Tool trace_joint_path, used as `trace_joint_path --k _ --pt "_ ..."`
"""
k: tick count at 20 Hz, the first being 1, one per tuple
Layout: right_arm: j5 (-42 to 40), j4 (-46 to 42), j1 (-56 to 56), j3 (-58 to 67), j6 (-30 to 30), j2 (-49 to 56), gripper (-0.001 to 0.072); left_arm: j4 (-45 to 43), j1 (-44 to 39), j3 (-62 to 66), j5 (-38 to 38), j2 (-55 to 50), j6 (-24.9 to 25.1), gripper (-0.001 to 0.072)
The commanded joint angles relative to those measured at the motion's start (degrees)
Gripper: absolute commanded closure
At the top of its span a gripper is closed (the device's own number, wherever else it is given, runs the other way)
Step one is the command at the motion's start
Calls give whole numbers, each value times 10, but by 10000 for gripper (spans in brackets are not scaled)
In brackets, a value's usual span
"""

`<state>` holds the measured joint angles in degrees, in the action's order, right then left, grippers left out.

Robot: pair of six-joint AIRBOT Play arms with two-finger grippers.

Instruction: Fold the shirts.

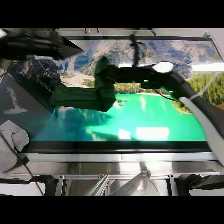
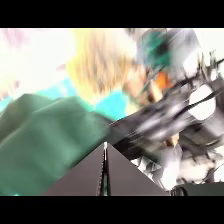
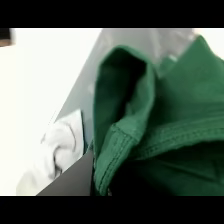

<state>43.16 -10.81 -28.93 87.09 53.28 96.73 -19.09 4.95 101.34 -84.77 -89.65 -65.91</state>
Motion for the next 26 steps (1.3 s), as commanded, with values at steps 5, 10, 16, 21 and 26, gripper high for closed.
trace_joint_path --k 5,10,16,21,26 --pt "-179 7 -164 381 -11 362 623 23 102 -19 -103 59 14 698" --pt "-79 177 -152 304 -156 348 508 29 96 -113 -66 59 43 697" --pt "133 -1 -28 301 0 268 689 43 92 -150 -80 62 54 698" --pt "237 -273 63 233 240 186 691 40 92 -150 -96 87 57 698" --pt "196 -325 66 202 376 217 40 26 92 -150 -97 96 64 698"
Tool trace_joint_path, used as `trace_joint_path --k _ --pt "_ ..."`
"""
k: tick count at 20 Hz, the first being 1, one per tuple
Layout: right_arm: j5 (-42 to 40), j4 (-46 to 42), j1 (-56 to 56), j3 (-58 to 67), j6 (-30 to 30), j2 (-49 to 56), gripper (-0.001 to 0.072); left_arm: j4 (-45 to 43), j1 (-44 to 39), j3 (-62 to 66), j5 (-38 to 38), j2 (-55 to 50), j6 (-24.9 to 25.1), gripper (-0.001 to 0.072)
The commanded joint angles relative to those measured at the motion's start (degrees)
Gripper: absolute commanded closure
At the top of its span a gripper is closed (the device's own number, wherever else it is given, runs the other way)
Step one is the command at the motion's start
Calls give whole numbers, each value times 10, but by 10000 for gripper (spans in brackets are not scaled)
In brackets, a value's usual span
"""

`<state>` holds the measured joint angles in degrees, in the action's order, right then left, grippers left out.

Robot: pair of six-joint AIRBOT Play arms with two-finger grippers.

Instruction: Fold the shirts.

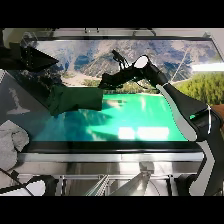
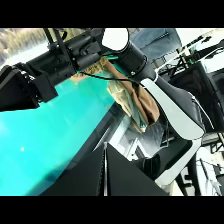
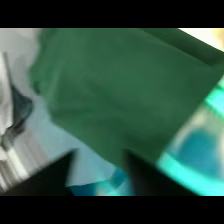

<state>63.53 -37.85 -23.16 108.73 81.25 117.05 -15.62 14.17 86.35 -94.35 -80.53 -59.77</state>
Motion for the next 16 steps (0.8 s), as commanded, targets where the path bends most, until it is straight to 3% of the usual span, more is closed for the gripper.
trace_joint_path --k 1,2,3,4,13,15,16 --pt "-13 -50 9 -14 101 27 34 -14 0 0 -2 4 2 695" --pt "-17 -37 9 -14 101 39 34 -13 0 0 -5 4 2 642" --pt "-23 -17 9 -14 101 51 34 -12 0 0 -5 4 1 507" --pt "-28 7 8 -14 99 61 35 -12 0 0 -3 4 1 470" --pt "-101 165 -59 -14 40 110 56 -12 0 0 -2 4 1 471" --pt "-114 172 -70 -14 40 110 276 -12 0 0 -2 4 1 471" --pt "-119 171 -73 -14 40 110 276 -12 0 0 -2 4 1 472"
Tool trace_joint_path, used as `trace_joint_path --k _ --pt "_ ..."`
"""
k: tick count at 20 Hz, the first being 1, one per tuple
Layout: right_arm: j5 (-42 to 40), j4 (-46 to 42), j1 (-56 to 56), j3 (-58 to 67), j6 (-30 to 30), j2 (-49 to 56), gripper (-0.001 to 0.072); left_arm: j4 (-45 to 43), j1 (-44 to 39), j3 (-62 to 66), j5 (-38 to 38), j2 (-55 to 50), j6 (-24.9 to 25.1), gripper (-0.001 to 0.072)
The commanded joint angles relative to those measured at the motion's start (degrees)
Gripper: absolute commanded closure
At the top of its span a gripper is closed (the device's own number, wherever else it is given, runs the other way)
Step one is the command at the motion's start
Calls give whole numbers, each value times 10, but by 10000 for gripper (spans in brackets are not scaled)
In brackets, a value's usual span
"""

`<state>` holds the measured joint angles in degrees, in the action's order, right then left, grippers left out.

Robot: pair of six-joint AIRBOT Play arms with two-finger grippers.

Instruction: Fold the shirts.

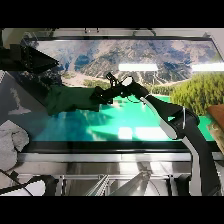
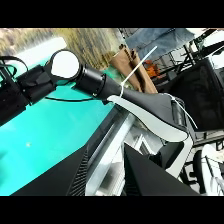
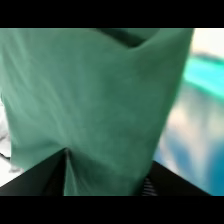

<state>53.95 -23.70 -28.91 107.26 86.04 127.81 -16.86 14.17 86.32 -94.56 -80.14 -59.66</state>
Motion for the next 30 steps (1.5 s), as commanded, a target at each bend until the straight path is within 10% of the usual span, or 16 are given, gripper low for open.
trace_joint_path --k 1,3,9,18,30 --pt "-24 30 -16 1 -8 3 281 0 0 0 0 0 0 472" --pt "-21 38 -17 1 -9 3 683 0 0 0 -1 0 0 472" --pt "50 109 17 1 -98 -70 691 0 0 0 -5 0 0 472" --pt "141 -403 352 1 124 -400 690 -1 0 0 -34 0 0 472" --pt "272 -417 815 1 85 -412 690 -1 -1 0 -32 0 0 473"
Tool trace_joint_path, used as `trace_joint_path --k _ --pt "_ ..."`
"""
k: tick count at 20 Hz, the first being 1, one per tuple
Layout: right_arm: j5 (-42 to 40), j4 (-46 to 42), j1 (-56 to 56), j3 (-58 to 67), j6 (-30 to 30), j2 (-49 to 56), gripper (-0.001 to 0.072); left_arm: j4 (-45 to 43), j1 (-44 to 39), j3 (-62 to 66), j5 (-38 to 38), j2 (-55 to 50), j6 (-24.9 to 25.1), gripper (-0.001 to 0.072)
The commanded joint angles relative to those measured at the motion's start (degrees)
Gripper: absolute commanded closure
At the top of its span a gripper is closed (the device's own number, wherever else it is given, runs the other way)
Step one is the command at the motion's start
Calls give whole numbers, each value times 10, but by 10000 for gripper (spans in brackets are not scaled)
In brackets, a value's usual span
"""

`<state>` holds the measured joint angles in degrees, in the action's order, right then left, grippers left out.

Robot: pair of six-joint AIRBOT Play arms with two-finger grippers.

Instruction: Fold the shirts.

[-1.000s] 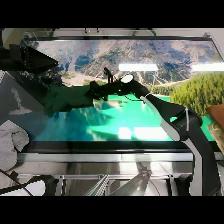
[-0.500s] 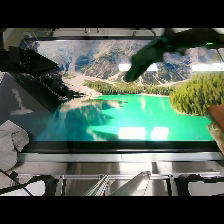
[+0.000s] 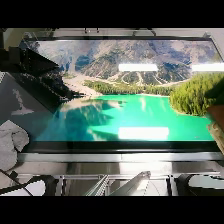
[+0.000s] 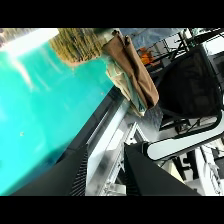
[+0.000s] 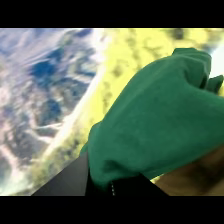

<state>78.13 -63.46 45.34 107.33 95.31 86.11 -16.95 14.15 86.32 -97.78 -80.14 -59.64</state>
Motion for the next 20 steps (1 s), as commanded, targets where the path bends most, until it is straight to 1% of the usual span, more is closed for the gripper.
trace_joint_path --k 1,6,8,10,11,14,15,16,20 --pt "30 -19 85 0 -8 4 690 0 0 0 0 0 0 473" --pt "57 -19 99 31 -12 4 690 0 0 0 0 0 0 473" --pt "76 -20 99 75 -43 4 691 0 0 0 3 0 0 473" --pt "97 -21 100 112 -49 3 691 0 0 0 3 0 0 473" --pt "115 -24 100 113 -49 1 690 -1 0 0 3 0 0 473" --pt "227 -63 99 93 -55 9 691 -1 0 -1 2 0 0 473" --pt "242 -69 99 76 -52 7 691 -2 0 -1 2 0 0 473" --pt "245 -91 99 63 -52 0 691 -3 0 -1 2 0 0 473" --pt "274 -261 100 27 -23 -30 691 -47 -4 -1 3 0 0 472"
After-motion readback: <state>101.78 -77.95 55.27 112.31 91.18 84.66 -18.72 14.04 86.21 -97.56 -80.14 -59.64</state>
